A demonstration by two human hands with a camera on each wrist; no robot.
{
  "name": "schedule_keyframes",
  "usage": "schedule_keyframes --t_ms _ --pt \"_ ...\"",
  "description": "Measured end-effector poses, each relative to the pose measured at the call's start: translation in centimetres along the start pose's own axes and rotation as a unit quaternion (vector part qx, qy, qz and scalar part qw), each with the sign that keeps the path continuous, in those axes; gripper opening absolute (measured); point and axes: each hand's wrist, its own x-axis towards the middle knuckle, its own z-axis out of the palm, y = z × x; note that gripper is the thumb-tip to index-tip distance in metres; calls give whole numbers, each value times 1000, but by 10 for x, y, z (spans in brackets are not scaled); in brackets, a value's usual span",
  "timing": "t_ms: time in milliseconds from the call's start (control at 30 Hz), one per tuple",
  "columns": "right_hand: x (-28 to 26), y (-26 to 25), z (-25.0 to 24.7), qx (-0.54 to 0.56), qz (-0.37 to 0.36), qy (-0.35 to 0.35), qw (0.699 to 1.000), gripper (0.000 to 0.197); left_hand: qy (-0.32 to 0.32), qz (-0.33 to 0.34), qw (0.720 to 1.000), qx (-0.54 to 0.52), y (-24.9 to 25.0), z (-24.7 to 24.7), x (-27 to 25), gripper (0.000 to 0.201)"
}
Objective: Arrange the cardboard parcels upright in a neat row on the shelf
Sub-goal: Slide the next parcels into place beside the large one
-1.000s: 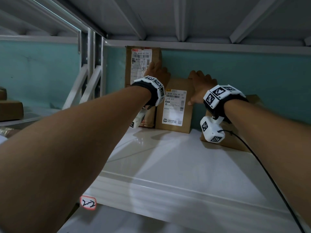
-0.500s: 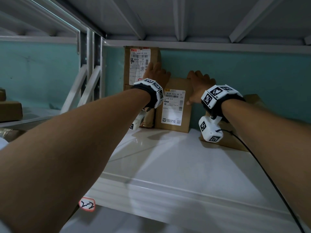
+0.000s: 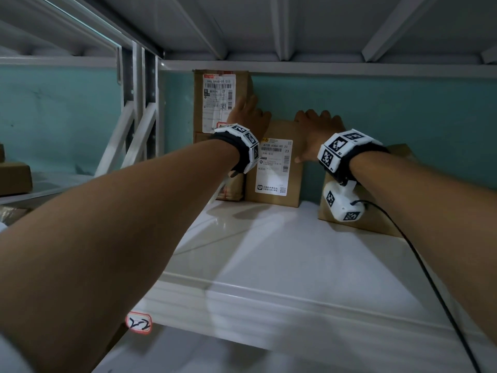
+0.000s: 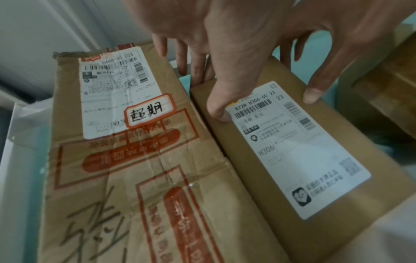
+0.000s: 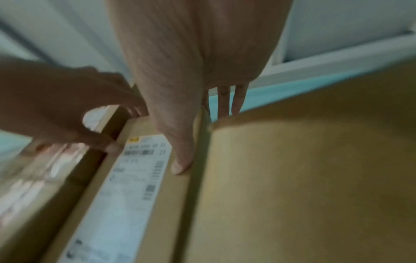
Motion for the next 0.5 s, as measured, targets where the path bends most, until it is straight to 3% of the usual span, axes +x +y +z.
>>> schedule_keyframes --t_ms 100,233,333,433,500 --pt "-2 2 -8 -56 -26 -17 998 87 -1 10 998 68 1 -6 -3 49" --pt "-7 8 -25 -43 15 -66 997 93 -34 16 993 111 3 -17 -3 51" --pt "-19 27 -41 -50 10 -44 998 76 -57 21 993 97 1 -20 -4 66" --pt "-36 48 -55 -101 17 -53 993 73 -67 11 996 61 2 -22 -6 93" --pt "-47 63 -66 -129 26 -73 989 73 -87 -11 996 13 -1 -19 -5 86"
